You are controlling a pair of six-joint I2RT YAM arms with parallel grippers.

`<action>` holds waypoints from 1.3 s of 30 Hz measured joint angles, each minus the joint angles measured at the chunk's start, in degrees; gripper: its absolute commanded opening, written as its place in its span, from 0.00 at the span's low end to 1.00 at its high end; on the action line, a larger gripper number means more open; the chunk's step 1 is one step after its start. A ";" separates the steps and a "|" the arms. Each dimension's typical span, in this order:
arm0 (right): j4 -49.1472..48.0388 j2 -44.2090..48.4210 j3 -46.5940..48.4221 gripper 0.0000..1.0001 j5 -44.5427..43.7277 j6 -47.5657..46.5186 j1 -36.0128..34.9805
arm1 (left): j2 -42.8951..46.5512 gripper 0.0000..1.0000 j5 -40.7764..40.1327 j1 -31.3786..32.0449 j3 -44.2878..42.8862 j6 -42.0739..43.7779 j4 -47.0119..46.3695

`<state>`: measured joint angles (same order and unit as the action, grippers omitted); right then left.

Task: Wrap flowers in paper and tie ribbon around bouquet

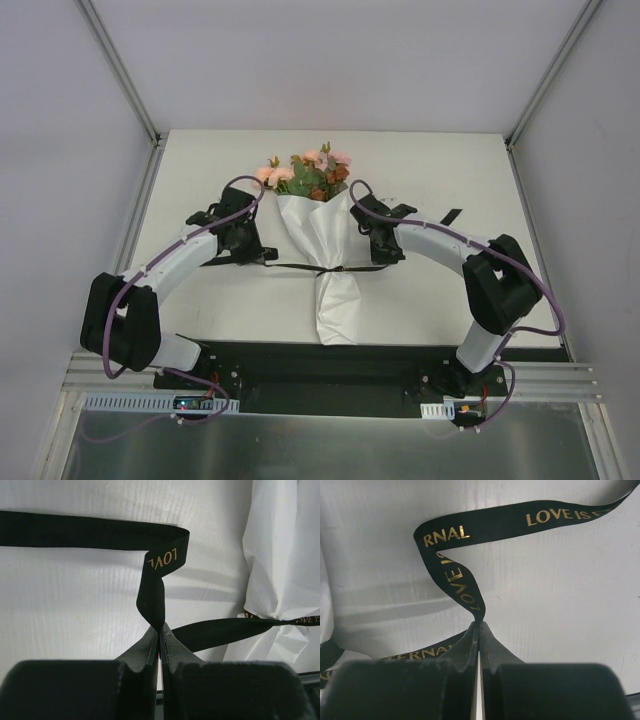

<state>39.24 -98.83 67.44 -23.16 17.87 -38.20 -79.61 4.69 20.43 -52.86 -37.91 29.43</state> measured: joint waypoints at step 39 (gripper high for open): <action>-7.15 1.77 -1.73 0.02 21.57 -11.78 4.09 | 0.42 0.00 23.17 -1.36 -0.35 2.25 -5.35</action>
<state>32.10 -97.06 65.71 -1.58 6.09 -34.11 -79.20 27.86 19.07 -53.21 -35.66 24.08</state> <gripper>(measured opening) 0.006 0.003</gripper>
